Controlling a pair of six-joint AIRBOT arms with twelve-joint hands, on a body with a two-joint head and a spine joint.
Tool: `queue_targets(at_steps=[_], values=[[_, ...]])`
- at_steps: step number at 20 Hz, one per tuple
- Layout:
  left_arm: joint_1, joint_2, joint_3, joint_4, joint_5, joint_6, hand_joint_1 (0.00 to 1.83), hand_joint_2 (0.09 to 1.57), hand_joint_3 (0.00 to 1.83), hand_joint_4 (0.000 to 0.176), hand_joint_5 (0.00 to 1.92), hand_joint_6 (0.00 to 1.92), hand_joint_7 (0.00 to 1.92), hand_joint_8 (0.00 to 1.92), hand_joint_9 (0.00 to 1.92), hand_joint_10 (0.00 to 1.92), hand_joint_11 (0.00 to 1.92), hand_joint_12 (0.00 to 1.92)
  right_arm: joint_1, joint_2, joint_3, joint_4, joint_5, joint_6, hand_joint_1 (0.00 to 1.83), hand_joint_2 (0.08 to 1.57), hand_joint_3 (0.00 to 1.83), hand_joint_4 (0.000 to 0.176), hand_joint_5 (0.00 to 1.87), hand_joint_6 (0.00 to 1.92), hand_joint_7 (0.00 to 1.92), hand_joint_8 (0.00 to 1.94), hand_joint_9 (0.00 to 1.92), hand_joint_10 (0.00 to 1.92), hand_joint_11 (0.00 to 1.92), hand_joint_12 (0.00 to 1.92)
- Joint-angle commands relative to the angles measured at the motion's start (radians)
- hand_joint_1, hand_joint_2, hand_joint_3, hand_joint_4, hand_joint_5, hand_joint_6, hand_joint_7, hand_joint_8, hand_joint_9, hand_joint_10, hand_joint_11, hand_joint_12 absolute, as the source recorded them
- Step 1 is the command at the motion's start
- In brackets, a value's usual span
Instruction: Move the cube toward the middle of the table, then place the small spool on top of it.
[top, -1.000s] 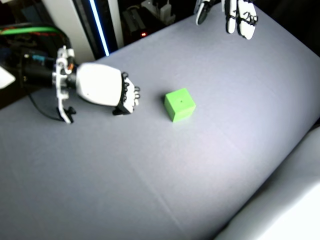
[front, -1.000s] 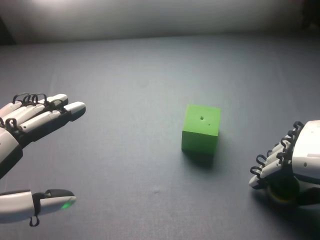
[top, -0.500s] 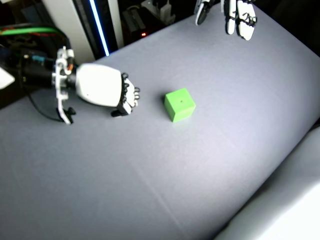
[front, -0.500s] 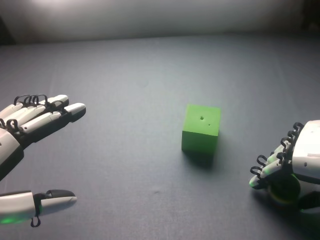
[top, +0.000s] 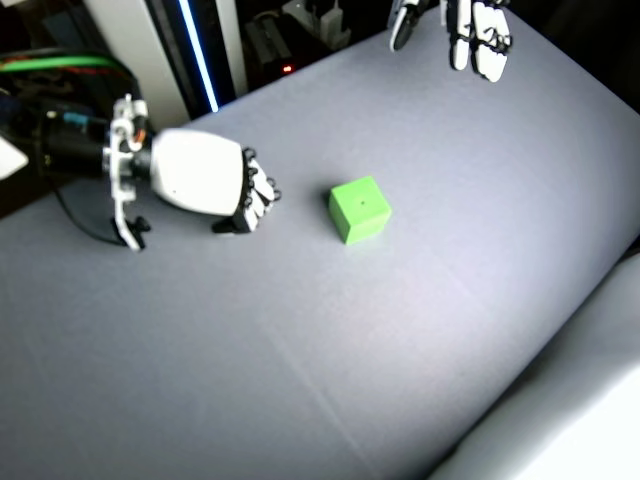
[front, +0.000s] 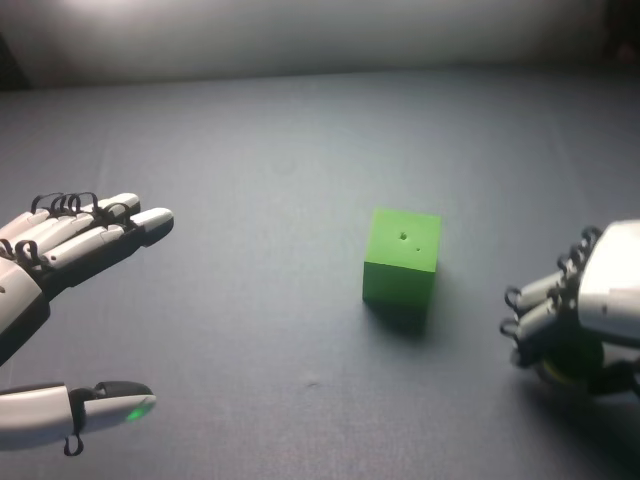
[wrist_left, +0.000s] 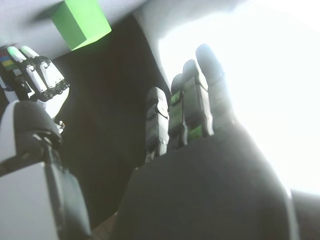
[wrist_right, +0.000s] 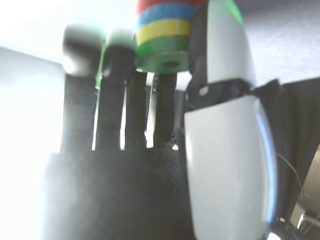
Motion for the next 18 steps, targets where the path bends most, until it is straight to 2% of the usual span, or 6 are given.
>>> queue_targets(at_steps=[1,3,5,9,16,18], values=[[-0.003,-0.004,0.003,0.002,-0.122,-0.007,0.83,0.95,0.0,0.092,0.23,0.01,0.16,0.01,0.17,0.01,0.09,0.5,0.016,0.006,0.004,0.028,0.104,-0.006,1.26,1.11,0.0,0.0,1.15,0.59,0.87,1.3,1.0,1.12,1.0,1.32],[-0.003,-0.004,0.003,0.002,-0.123,-0.007,0.86,0.95,0.0,0.094,0.24,0.01,0.16,0.01,0.17,0.0,0.08,0.5,0.042,0.006,0.012,0.028,0.11,-0.006,1.36,1.09,0.0,0.0,1.2,0.42,0.89,1.13,1.02,1.2,0.99,1.29],[-0.003,-0.004,0.003,0.002,-0.123,-0.008,0.84,0.96,0.0,0.098,0.24,0.0,0.17,0.01,0.18,0.01,0.1,0.52,0.063,0.006,0.019,0.028,0.116,-0.006,1.28,1.1,0.0,0.0,1.19,0.42,0.9,1.32,1.0,1.22,0.98,1.45],[-0.003,-0.006,0.004,0.002,-0.121,-0.008,0.82,0.96,0.0,0.103,0.23,0.0,0.16,0.0,0.16,0.0,0.07,0.52,0.133,-0.008,0.044,0.028,0.125,-0.009,1.25,1.17,0.0,0.0,0.95,0.76,0.84,1.48,0.88,1.54,0.82,1.77],[-0.003,-0.008,0.006,0.004,-0.117,-0.01,0.8,0.97,0.0,0.119,0.22,0.0,0.16,0.0,0.16,0.0,0.07,0.53,0.239,-0.07,0.096,0.028,0.129,-0.02,1.26,1.14,0.0,0.0,1.06,0.56,0.89,1.4,0.86,1.22,0.68,1.59],[-0.003,-0.008,0.006,0.004,-0.116,-0.011,0.81,0.97,0.0,0.11,0.22,0.0,0.15,0.0,0.16,0.0,0.05,0.52,0.27,-0.097,0.116,0.028,0.129,-0.026,1.24,1.1,0.01,0.0,1.03,0.86,1.02,0.99,0.85,0.75,0.49,1.43]])
